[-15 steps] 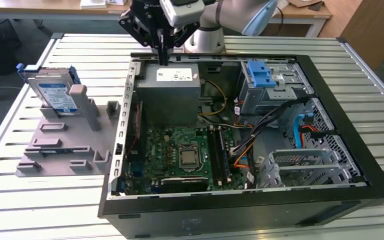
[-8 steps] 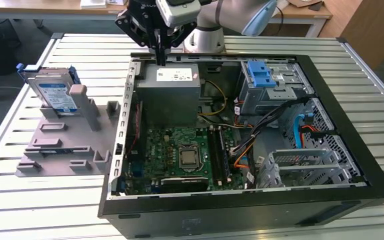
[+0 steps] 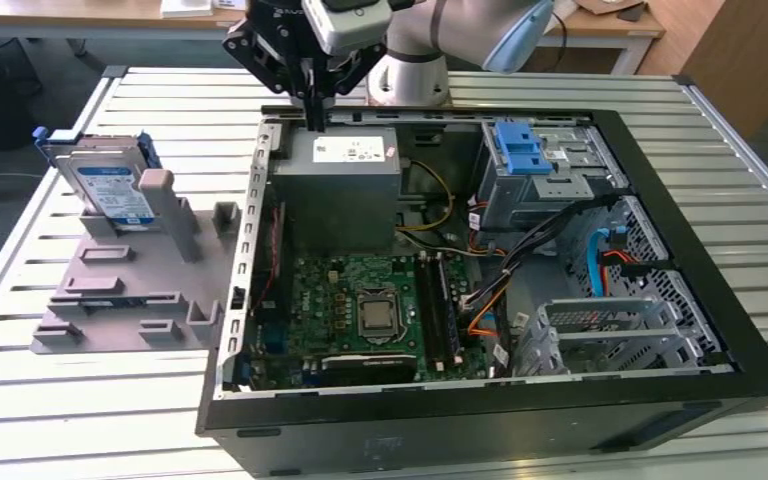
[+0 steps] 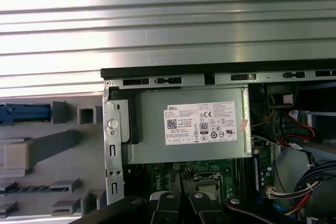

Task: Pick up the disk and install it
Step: 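Reach for the disk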

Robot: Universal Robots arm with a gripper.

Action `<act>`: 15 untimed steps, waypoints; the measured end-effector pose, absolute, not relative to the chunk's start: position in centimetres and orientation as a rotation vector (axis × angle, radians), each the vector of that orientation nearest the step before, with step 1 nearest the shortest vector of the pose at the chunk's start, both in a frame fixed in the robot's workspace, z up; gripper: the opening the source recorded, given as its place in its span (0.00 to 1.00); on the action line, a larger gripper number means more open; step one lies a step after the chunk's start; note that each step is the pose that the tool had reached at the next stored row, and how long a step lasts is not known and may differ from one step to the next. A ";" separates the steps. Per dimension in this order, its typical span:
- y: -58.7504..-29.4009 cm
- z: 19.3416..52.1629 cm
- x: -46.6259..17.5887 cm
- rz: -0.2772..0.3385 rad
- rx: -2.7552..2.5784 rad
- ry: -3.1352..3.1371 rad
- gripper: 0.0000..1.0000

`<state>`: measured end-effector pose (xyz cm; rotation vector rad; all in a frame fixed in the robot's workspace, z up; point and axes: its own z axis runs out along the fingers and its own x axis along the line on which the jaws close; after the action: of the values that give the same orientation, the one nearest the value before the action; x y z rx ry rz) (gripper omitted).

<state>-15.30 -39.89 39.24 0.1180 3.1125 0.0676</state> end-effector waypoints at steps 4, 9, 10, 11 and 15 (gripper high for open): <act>-39.9 39.2 -15.6 0.068 0.118 3.112 0.15; -39.9 39.2 -15.9 0.068 0.118 3.112 0.15; -39.9 39.2 -16.0 0.068 0.118 3.113 0.15; -39.9 39.2 -16.0 0.068 0.118 3.112 0.15; -39.9 39.2 -16.0 0.068 0.118 3.113 0.15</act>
<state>-16.02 -39.89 39.21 0.1180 3.1125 0.0676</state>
